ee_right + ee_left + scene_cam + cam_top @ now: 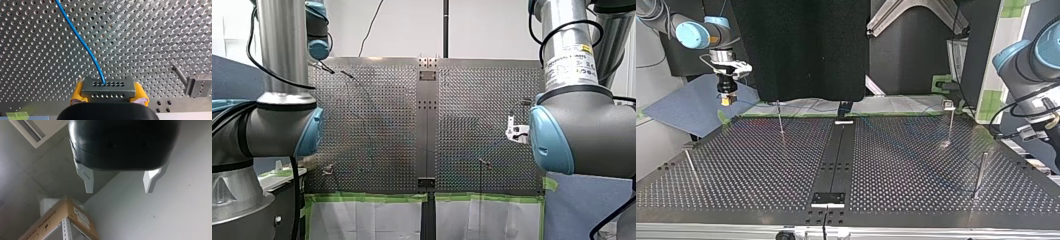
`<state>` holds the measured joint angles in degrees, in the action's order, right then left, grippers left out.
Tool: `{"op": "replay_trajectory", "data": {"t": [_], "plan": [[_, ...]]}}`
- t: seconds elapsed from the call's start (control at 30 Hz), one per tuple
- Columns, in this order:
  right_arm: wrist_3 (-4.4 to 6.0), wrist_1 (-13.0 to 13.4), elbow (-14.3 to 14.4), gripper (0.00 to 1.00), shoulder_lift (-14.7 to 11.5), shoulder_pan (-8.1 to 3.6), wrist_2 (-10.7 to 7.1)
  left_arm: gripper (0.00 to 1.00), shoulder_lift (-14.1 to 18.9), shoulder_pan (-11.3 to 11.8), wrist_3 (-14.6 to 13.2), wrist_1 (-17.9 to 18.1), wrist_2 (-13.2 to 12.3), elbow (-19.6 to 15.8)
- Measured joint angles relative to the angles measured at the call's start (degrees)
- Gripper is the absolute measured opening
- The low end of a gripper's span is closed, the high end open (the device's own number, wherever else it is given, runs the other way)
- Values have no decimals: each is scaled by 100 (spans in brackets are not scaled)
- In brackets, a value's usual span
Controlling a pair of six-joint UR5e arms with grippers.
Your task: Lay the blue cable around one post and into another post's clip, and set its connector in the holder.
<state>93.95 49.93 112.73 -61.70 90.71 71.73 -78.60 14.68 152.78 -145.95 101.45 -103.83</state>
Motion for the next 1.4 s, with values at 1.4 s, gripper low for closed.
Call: {"op": "replay_trajectory", "data": {"t": [1.4], "plan": [[28, -9, 0, 0, 3, 3, -61, 99, -148, -1274, -2059, -2055, 1197, 1095]]}}
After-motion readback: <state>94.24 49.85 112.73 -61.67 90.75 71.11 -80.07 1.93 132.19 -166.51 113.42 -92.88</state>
